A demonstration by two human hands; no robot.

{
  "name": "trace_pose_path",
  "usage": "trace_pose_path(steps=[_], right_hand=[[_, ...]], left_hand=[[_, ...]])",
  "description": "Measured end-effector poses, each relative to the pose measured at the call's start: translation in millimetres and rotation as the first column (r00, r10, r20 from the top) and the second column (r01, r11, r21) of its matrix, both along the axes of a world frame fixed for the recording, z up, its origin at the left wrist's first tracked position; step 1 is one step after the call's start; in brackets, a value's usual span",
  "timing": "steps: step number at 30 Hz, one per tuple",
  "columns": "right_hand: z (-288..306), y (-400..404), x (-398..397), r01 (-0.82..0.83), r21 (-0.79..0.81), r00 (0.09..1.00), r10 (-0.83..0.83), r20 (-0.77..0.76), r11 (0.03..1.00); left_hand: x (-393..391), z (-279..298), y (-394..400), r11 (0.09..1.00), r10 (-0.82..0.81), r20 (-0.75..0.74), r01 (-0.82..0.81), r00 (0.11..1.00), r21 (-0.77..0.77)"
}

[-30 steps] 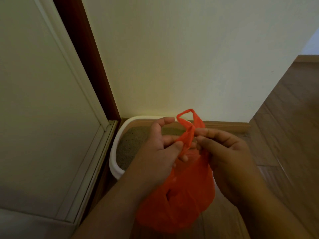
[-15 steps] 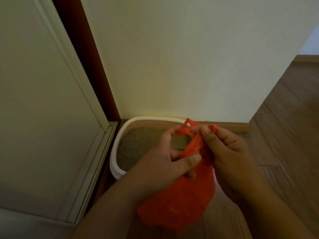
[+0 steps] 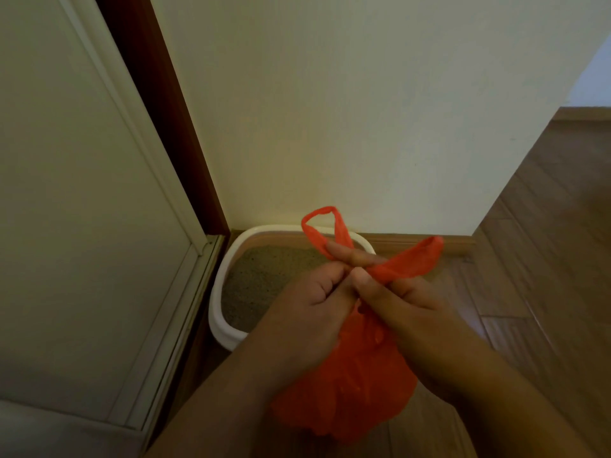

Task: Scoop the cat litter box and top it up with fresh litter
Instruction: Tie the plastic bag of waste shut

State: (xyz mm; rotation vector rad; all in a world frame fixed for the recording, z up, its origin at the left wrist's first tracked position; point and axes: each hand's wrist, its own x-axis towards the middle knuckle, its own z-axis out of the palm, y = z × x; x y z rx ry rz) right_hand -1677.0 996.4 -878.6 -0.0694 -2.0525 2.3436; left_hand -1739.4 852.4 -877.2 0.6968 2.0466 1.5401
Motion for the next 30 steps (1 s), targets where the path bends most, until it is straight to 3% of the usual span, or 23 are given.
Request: trace_pose_path(steps=[10,13,17,20,22,25,28,30], right_hand=[[12,-2,3,0.075,-0.064,0.997,-0.075,-0.005,0.995],[12,0,4,0.069,-0.066,0.997,-0.070,-0.011,0.995],[13,-3,3,0.071,-0.064,0.997,-0.073,-0.037,0.995],[10,-4,2,0.118,-0.055,0.992,-0.120,-0.042,0.991],[6,-1,1,0.175,0.061,0.985,-0.174,-0.019,0.983],[5,3,2,0.251,0.230,0.965,-0.263,0.022,0.940],[10,5,3,0.292,0.220,0.947,-0.314,0.071,0.931],[13,5,3,0.330,0.111,0.930,-0.343,0.135,0.937]], left_hand=[[11,2,5,0.995,-0.035,0.158,0.020,0.987,0.099],[11,7,5,0.989,0.045,0.242,-0.078,0.969,0.129],[9,9,1,0.994,0.033,0.109,-0.044,0.993,0.099],[8,10,1,0.976,0.106,0.101,-0.123,0.989,0.179],[7,10,0,0.956,0.144,0.115,-0.168,0.983,0.242],[5,10,-4,0.961,0.150,0.103,-0.170,0.983,0.220],[3,12,-7,0.967,0.131,0.101,-0.150,0.986,0.204],[4,13,-6,0.964,0.117,0.112,-0.140,0.987,0.225]])
